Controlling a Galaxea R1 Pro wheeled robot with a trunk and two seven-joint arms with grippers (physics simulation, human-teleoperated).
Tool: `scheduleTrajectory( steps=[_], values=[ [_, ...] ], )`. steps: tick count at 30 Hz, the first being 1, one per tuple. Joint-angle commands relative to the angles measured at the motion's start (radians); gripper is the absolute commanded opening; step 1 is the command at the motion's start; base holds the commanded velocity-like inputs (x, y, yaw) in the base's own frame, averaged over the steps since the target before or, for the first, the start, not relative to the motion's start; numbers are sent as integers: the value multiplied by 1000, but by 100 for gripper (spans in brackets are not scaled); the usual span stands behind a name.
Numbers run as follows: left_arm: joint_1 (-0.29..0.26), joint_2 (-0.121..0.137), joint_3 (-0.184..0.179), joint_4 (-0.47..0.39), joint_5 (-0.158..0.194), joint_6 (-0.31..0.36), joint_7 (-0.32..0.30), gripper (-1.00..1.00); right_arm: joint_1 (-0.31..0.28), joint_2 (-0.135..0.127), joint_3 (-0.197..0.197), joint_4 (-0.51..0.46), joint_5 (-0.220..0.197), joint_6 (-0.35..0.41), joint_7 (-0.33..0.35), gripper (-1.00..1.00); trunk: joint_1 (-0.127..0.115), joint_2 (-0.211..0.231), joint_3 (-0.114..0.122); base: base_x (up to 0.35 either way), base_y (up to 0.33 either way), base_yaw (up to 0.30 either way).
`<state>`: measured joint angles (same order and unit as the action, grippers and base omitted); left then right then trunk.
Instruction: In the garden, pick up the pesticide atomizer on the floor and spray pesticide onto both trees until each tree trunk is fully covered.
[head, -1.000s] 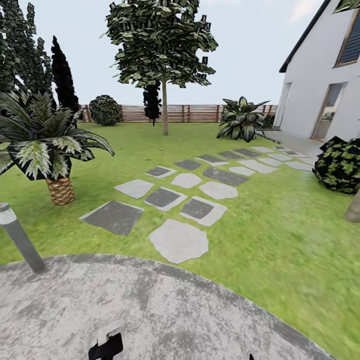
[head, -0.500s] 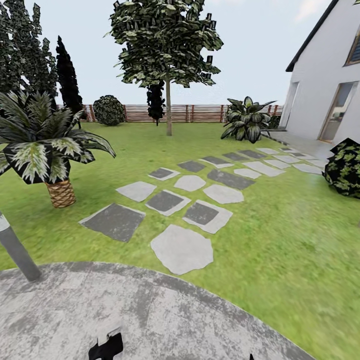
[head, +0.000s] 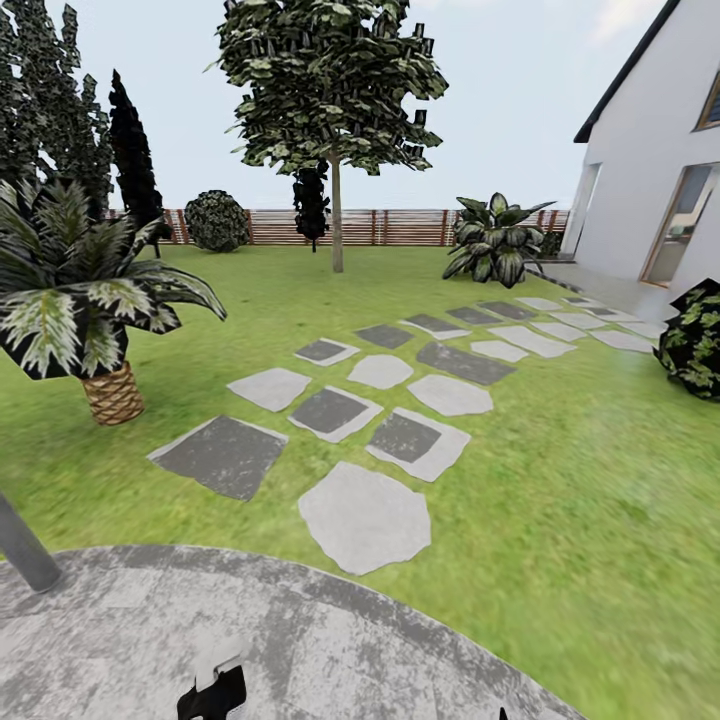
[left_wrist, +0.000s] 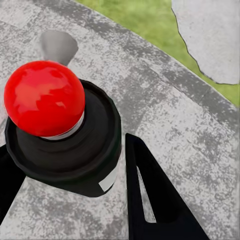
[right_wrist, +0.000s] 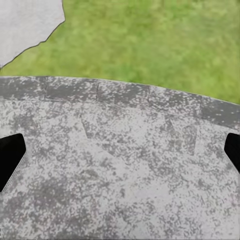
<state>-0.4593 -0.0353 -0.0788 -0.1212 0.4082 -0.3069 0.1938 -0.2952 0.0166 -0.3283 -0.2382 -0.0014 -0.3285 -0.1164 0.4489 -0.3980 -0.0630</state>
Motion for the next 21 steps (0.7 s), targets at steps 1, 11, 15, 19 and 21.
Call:
scheduleTrajectory(
  steps=[1, 11, 15, 19, 21],
  values=[
    [-1, 0, -9, 0, 6, -3, 5, -100, -1, 0, 0, 0, 0, -3, -3, 100, 1, -2, -2, 333, 0, 0],
    [-1, 0, -9, 0, 6, -3, 6, -100, -1, 0, 0, 0, 0, -3, -3, 100, 1, -2, -2, 333, 0, 0],
    [-1, 0, -9, 0, 6, -3, 6, -100, -1, 0, 0, 0, 0, -3, -3, 100, 1, -2, -2, 333, 0, 0],
    [-1, 0, -9, 0, 6, -3, 6, -100, -1, 0, -2, -1, 0, -2, -3, 100, 1, -2, -2, 333, 0, 0],
    [-1, 0, -9, 0, 6, -3, 6, -100, -1, 0, -2, -1, 0, -2, -4, 100, 1, -2, -2, 333, 0, 31]
  ],
)
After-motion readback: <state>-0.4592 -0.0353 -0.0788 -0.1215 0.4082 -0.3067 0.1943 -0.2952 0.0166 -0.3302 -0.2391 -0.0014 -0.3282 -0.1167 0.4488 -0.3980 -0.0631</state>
